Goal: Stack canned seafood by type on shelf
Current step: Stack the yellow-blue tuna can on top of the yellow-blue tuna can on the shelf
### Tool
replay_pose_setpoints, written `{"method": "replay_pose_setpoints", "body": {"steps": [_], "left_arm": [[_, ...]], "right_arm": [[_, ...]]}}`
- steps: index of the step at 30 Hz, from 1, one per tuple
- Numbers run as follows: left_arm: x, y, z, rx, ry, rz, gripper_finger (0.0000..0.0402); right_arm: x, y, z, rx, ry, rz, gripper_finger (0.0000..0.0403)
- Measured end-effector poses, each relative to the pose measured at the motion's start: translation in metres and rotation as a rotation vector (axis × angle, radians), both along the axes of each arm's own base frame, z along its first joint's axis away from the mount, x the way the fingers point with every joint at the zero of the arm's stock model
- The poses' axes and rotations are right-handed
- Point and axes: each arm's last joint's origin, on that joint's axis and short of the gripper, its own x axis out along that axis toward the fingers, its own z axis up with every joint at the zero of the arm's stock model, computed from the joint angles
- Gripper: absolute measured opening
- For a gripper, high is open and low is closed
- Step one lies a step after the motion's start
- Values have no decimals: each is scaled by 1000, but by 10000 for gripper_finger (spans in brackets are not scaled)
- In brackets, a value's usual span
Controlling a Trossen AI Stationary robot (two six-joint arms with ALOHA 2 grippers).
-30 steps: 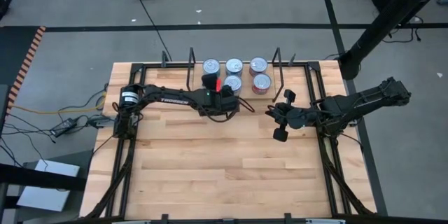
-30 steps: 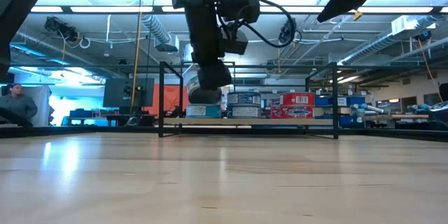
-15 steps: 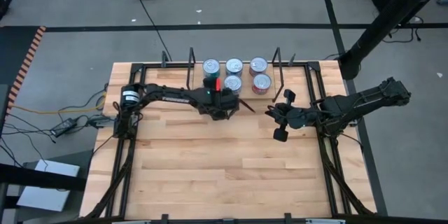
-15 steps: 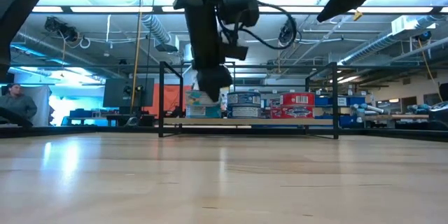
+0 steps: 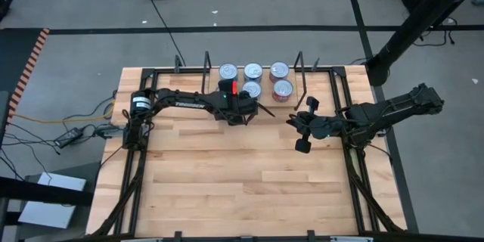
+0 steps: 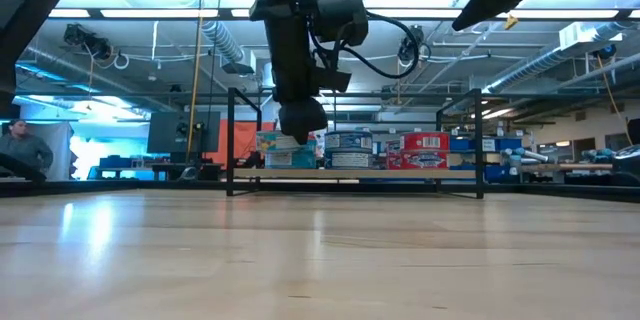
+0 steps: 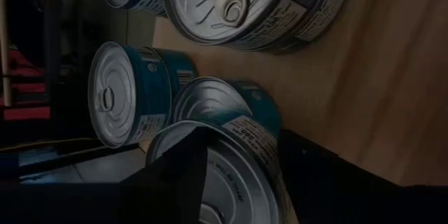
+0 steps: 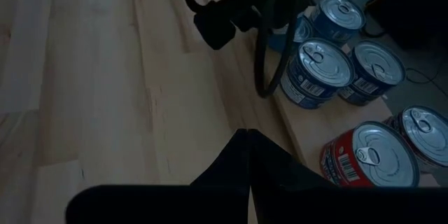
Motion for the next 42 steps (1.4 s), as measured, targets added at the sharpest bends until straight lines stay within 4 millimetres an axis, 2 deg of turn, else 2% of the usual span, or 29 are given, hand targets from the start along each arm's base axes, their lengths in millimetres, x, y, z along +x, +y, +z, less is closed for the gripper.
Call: {"method": "replay_pose_setpoints", "body": {"steps": [11,22,36,42], "left_arm": [[0,1,1,-2,21,-24,100],[4,19,15,-97,-53,-11,24],[3,37,16,-248,-122,-7,14],[1,43,15,-316,-155,11,14]], "right_arm": [[0,0,0,5,-4,0,9],[3,2,2,38,-30,29,9],[4,3,36,78,-116,73,9],[4,4,43,106,-145,64,9]]}}
